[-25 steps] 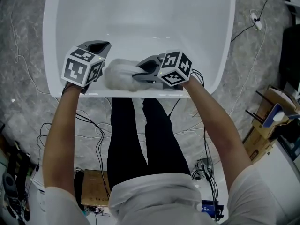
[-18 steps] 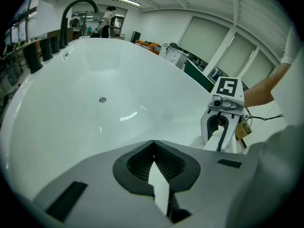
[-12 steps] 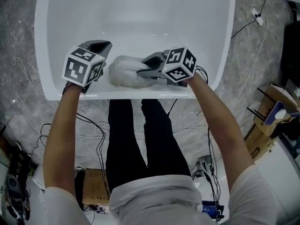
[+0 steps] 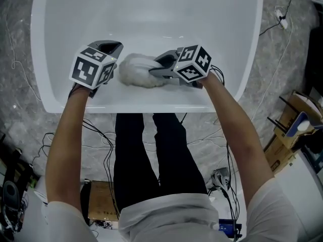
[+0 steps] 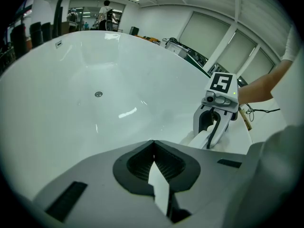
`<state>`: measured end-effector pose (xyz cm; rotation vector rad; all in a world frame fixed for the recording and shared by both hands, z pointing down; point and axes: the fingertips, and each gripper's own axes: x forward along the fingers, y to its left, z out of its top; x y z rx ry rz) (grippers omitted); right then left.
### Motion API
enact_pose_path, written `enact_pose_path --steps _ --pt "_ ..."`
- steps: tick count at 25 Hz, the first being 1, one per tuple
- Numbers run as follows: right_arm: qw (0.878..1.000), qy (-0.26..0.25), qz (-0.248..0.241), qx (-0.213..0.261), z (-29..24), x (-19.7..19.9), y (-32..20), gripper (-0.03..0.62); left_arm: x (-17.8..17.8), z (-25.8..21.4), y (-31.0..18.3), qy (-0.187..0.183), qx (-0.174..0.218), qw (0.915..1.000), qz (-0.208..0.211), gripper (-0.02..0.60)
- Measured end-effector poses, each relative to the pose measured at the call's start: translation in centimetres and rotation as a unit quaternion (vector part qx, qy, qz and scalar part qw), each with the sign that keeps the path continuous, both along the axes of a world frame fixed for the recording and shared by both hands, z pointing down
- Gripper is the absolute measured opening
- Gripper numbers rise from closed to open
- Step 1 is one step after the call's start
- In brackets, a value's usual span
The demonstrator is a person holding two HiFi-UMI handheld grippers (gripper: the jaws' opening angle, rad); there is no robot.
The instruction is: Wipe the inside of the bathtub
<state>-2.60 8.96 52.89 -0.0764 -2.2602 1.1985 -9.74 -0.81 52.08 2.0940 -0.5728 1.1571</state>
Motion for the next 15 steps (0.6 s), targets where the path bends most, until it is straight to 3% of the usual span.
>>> enact_pose_path --steps 15 --pt "0.999 0.042 0.029 -0.002 9.3 1.3 -3.3 0.100 1.7 7.5 -1.6 -0.017 0.002 0.9998 0.006 0.012"
